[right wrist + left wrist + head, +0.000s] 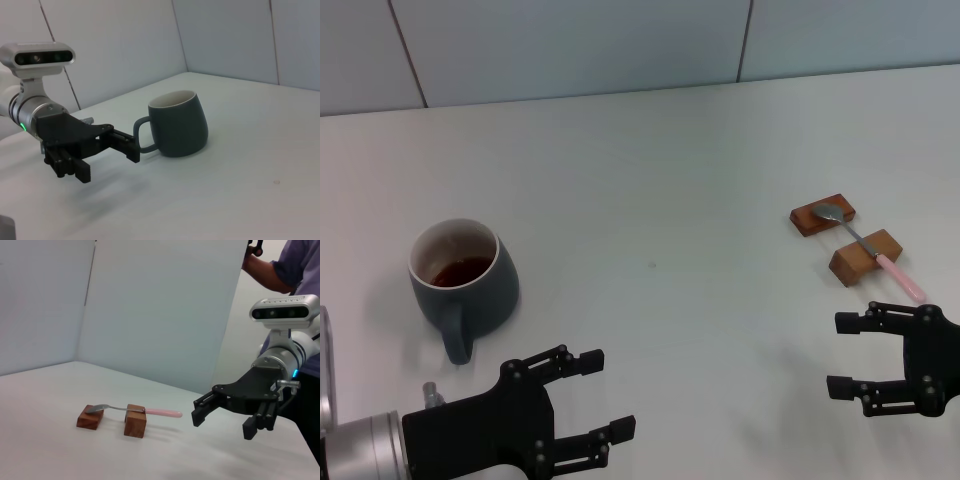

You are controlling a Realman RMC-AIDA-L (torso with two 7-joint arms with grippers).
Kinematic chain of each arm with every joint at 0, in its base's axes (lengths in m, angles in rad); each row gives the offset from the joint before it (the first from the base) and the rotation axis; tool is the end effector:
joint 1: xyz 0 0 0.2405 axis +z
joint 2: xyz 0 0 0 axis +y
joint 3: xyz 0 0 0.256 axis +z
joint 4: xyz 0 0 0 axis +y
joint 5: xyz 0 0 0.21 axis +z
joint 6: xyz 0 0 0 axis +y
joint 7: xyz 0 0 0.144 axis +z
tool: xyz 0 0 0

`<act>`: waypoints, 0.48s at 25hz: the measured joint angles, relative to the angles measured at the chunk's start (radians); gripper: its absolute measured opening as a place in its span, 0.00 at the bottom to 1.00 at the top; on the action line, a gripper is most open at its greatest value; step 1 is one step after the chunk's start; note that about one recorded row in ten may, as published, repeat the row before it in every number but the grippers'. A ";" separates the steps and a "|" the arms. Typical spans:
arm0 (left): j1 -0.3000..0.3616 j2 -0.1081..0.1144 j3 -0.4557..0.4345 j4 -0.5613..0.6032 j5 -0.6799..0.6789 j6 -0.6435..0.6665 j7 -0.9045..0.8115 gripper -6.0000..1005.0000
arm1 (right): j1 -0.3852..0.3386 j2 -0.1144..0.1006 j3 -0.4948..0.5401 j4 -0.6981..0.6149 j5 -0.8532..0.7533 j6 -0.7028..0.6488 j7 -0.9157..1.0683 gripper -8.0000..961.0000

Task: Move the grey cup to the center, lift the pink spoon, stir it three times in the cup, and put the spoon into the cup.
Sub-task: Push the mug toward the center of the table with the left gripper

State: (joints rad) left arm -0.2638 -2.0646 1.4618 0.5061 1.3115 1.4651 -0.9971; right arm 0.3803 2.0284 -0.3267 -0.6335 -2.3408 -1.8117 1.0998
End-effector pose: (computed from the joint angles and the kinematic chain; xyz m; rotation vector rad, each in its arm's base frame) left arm -0.2735 0.2349 -0.0734 -2.8017 -0.4784 -0.9181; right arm 0.3375 0.2462 0.0322 -2.7487 0.5953 0.6170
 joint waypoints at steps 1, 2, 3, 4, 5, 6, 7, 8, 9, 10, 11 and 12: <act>0.000 0.000 0.000 0.000 0.000 0.000 0.000 0.80 | 0.000 0.000 0.000 0.000 0.000 0.000 0.000 0.87; 0.000 0.000 0.000 0.000 0.000 0.001 0.000 0.80 | 0.000 0.000 0.000 0.000 0.000 0.000 0.000 0.87; 0.000 0.000 0.000 0.000 0.000 0.003 0.000 0.80 | 0.000 0.000 0.000 0.000 0.000 0.001 0.000 0.87; 0.000 0.000 0.000 0.000 0.000 0.003 0.000 0.80 | 0.000 0.000 0.000 0.000 0.000 0.001 0.000 0.87; 0.000 0.000 0.000 0.000 0.000 0.008 0.000 0.80 | 0.000 0.000 0.000 0.000 0.000 0.002 0.000 0.87; 0.001 -0.001 -0.002 0.000 0.000 0.017 0.000 0.80 | 0.000 0.001 0.000 0.000 0.000 0.002 0.000 0.87; 0.002 -0.001 -0.004 0.000 -0.001 0.027 0.000 0.80 | 0.000 0.001 0.000 0.000 0.000 0.003 0.000 0.87; 0.004 -0.001 -0.007 0.000 -0.002 0.037 0.000 0.80 | 0.000 0.001 0.000 0.000 0.000 0.004 0.000 0.87; 0.005 -0.002 -0.016 0.002 -0.005 0.053 0.000 0.80 | 0.000 0.001 0.000 0.000 0.000 0.004 0.000 0.87; 0.007 -0.002 -0.032 0.004 -0.008 0.067 0.001 0.80 | 0.000 0.001 0.000 0.000 0.000 0.005 0.000 0.87; 0.008 -0.002 -0.048 0.007 -0.011 0.077 0.003 0.80 | 0.000 0.001 0.000 0.000 0.000 0.005 0.000 0.87; 0.009 -0.003 -0.082 0.009 -0.011 0.088 0.005 0.80 | 0.001 0.001 0.000 0.000 0.000 0.005 0.000 0.87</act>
State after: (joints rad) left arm -0.2544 -2.0679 1.3798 0.5147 1.3002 1.5534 -0.9925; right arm 0.3813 2.0295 -0.3266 -0.6335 -2.3407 -1.8066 1.0993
